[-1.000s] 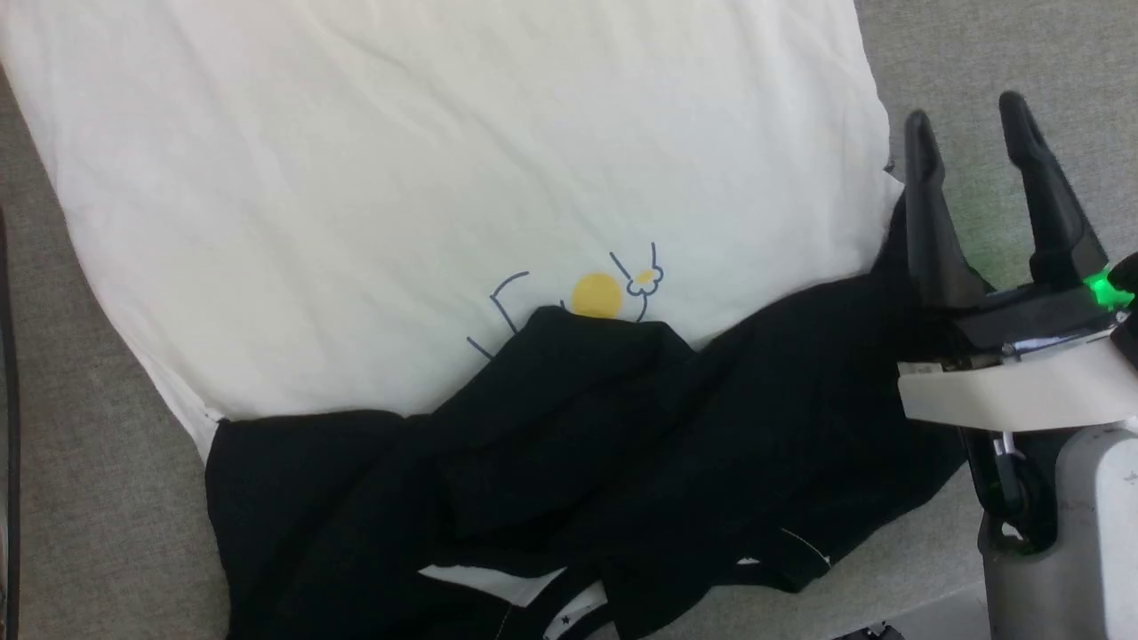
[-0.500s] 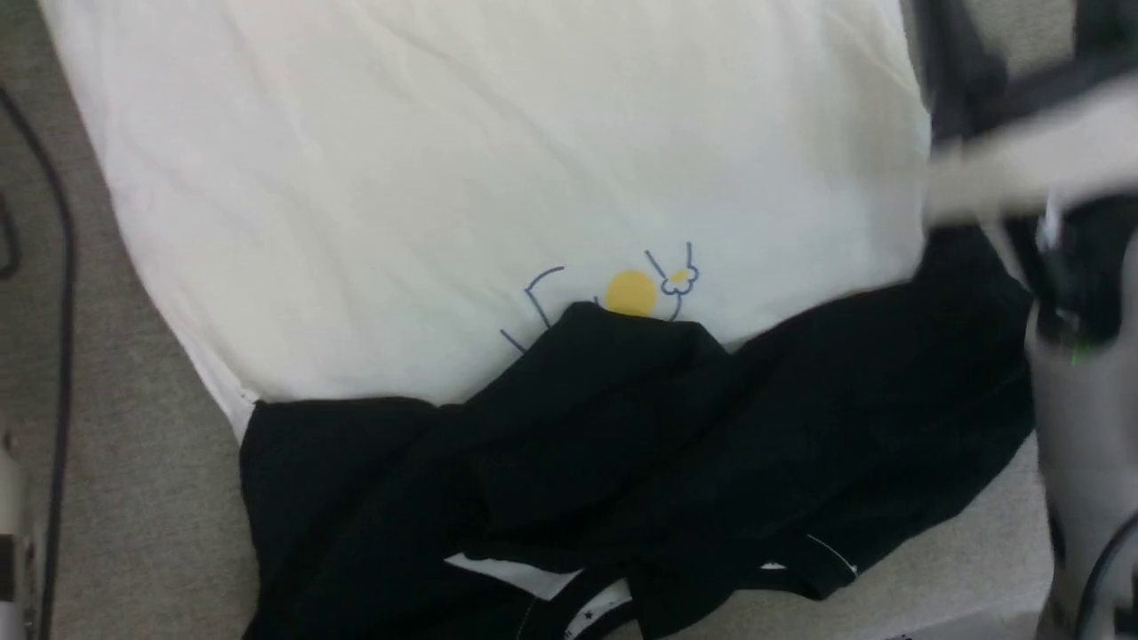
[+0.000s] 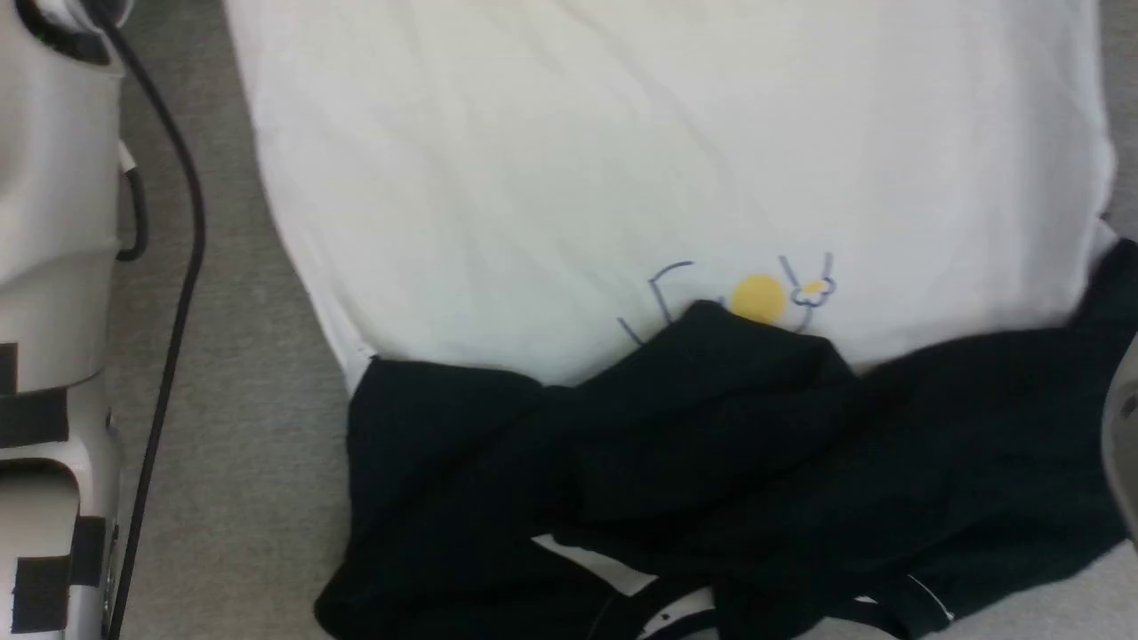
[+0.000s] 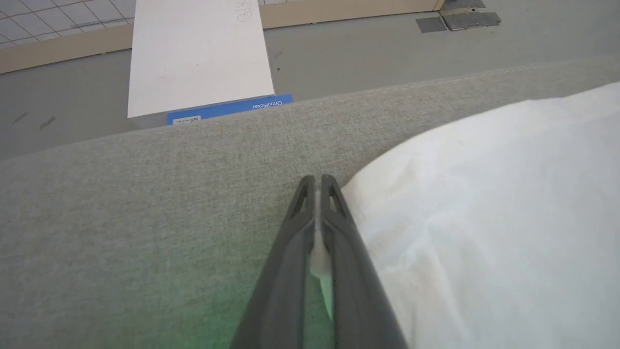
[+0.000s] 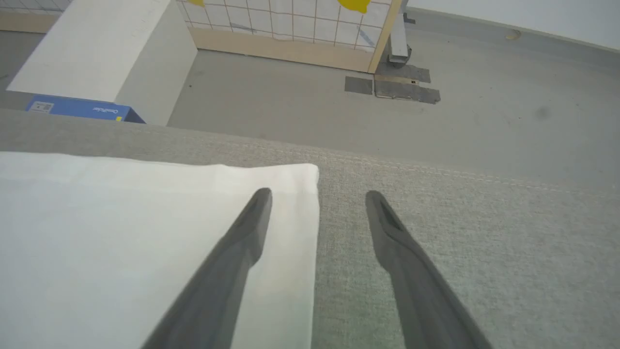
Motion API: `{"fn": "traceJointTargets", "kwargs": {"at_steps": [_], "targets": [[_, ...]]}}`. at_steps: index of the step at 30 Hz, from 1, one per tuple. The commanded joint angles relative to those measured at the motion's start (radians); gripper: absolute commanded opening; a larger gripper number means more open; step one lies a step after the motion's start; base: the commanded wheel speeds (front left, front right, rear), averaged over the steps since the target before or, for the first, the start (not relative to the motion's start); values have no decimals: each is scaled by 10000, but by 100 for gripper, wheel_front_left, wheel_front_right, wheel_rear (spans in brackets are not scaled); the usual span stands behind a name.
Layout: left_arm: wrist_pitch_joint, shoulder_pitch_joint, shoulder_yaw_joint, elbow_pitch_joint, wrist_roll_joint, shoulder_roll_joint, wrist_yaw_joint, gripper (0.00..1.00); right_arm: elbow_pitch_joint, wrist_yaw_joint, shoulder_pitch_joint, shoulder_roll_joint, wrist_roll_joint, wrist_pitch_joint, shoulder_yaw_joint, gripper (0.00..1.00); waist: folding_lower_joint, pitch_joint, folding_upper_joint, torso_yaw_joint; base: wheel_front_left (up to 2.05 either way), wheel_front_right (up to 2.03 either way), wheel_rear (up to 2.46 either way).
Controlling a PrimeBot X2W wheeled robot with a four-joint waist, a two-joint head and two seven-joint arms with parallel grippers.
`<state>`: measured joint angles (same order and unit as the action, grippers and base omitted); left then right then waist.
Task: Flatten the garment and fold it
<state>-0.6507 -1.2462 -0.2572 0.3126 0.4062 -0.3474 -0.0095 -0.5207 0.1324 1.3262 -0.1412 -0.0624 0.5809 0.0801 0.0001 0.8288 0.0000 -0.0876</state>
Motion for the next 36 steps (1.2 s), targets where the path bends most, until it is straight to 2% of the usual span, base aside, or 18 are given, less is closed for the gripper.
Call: {"fn": "traceJointTargets", "kwargs": {"at_steps": [1, 6, 7, 9, 10, 11, 12, 16, 20, 26, 32, 36], "targets": [[126, -237, -58, 8, 25, 52, -113, 0, -226, -17, 362, 11, 304, 270, 185, 100, -1, 281, 0, 531, 0, 0, 0], [366, -326, -151, 50, 67, 133, -231, 0, -794, -17, 939, 60, 1101, 1265, 681, 100, -1, 428, 0, 744, 0, 0, 0], [417, -330, -162, 65, 81, 139, -253, 0, -878, -17, 1008, 65, 1283, 1528, 747, 96, -1, 443, 0, 757, 0, 0, 0], [504, -337, -171, 104, 108, 150, -278, 0, -980, -17, 1090, 83, 1564, 2023, 836, 45, -1, 459, 0, 768, 0, 0, 0], [542, -345, -180, 120, 117, 154, -295, 0, -979, -17, 1121, 102, 1658, 2183, 866, 31, -1, 464, 0, 768, 0, 0, 0], [611, -363, -191, 135, 122, 158, -318, 0, -921, -17, 1162, 124, 1745, 2266, 852, 5, -1, 472, 0, 763, 0, 0, 0], [652, -379, -202, 155, 124, 157, -334, 0, -849, -17, 1196, 134, 1796, 2251, 848, 0, -1, 477, 0, 755, 0, 0, 0], [1090, -459, -271, 211, 16, 107, -422, 0, -552, -17, 1165, 163, 1746, 1635, 764, 0, -1, 425, 0, 667, 0, 0, 0], [1811, -483, -348, 302, -157, 38, -523, 0, -358, -17, 900, 65, 1375, 465, 566, 0, -1, 200, 0, 542, 0, 0, 0], [3204, -151, -388, 405, -220, -10, -704, 0, -4, -17, -99, -238, 151, -1511, -131, 0, -1, -617, 0, 366, 0, 0, 0], [4310, 1505, -345, -242, 434, 17, -941, 0, 1200, -17, -2151, -798, -1580, -3207, -930, 0, -1, -2022, 0, 356, 0, 0, 0], [4708, 3137, -456, -1088, 816, 60, -991, 0, 2423, -17, -4099, -1265, -2350, -3748, -1149, 0, -1, -3068, 0, 549, 0, 0, 0]]}}
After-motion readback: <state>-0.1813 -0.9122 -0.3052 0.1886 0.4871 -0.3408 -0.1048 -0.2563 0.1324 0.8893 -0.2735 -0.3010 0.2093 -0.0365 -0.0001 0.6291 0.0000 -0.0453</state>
